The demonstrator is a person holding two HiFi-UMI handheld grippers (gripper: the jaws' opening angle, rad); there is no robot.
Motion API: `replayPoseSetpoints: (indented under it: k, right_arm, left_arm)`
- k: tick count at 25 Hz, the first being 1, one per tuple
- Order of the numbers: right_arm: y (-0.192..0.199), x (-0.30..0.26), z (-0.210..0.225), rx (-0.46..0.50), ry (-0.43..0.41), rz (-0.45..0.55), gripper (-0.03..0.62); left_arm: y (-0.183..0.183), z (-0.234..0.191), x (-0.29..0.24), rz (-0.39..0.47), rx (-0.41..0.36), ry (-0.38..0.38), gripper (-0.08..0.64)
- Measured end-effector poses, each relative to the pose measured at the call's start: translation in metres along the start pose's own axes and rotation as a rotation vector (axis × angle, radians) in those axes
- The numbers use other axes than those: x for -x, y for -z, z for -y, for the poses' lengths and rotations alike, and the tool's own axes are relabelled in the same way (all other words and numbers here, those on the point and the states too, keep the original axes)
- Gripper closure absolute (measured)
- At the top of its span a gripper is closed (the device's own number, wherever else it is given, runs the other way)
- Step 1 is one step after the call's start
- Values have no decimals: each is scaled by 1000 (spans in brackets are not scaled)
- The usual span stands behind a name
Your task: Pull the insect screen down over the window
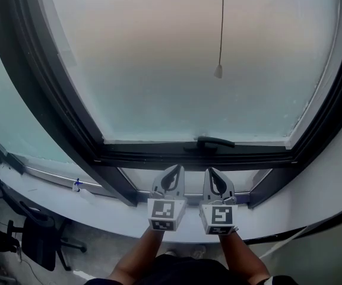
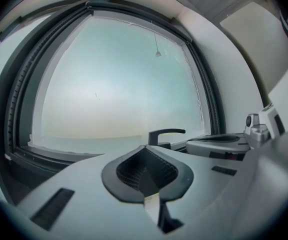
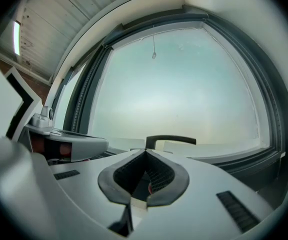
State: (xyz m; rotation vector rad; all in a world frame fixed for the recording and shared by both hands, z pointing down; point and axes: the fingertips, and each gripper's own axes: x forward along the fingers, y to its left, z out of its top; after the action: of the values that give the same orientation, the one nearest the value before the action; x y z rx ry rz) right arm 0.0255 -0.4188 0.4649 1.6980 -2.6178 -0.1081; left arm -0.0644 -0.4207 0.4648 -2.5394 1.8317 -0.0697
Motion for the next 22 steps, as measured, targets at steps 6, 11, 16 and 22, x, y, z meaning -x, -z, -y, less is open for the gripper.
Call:
replayPoseSetpoints:
  k: [6, 11, 16, 22]
  right_arm:
    - [-27, -13, 10, -46, 5, 19, 589]
    - [-65, -29, 13, -49, 39, 104, 589]
    - [-89, -36, 14, -17, 50, 159, 589]
    - [-120, -44, 25, 28, 84, 244, 589]
  left_arm:
    - [-26, -2, -12, 46, 33, 13, 557]
    - [-62, -19, -23, 108, 56, 40, 557]
    - [-96, -29, -31, 183, 40, 43, 557]
    - [-129, -36, -40, 252, -16, 35, 557]
